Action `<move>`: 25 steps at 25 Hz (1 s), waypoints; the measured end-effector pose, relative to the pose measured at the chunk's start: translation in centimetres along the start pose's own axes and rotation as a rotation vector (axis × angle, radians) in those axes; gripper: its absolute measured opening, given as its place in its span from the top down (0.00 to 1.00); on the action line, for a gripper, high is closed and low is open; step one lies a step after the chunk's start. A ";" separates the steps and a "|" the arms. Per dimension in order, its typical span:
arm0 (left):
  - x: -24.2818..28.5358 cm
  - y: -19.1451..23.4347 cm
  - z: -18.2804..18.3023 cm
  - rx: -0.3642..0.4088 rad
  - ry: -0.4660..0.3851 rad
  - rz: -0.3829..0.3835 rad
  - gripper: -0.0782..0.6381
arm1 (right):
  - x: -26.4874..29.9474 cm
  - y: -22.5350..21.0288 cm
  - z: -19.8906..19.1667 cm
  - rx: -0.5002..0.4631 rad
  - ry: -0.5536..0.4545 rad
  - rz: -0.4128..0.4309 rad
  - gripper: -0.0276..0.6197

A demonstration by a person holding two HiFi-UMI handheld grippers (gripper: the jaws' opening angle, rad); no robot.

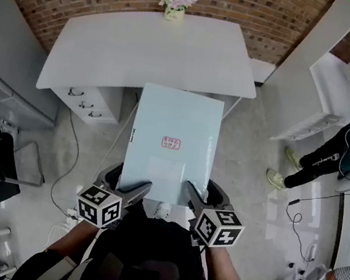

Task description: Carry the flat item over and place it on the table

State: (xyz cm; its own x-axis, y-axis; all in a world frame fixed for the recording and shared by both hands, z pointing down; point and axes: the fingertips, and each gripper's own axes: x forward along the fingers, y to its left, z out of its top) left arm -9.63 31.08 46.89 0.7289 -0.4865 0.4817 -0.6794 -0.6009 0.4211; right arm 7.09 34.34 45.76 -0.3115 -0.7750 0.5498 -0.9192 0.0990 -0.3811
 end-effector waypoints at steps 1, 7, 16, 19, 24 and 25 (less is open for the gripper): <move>0.0 0.0 0.0 0.001 0.000 0.000 0.27 | 0.0 0.1 0.1 -0.003 -0.002 0.000 0.53; -0.3 0.4 0.2 0.001 -0.003 0.002 0.27 | 0.3 0.5 0.3 -0.009 -0.001 0.001 0.53; 0.2 0.7 0.4 -0.009 -0.003 -0.002 0.27 | 0.7 0.3 0.7 -0.018 -0.006 0.002 0.53; 0.5 0.7 0.8 -0.006 -0.009 -0.006 0.27 | 0.7 0.1 1.2 -0.015 -0.017 0.003 0.53; 0.7 0.9 1.3 -0.004 -0.016 -0.008 0.27 | 1.0 0.0 1.6 -0.007 -0.026 0.000 0.52; 0.8 1.0 1.4 -0.004 -0.017 -0.009 0.27 | 1.1 0.0 1.6 -0.007 -0.026 0.000 0.52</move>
State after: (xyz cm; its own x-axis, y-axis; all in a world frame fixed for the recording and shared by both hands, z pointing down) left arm -9.61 29.25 46.65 0.7360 -0.4923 0.4647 -0.6735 -0.6026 0.4282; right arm 7.12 32.46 45.14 -0.3049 -0.7911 0.5304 -0.9210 0.1030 -0.3758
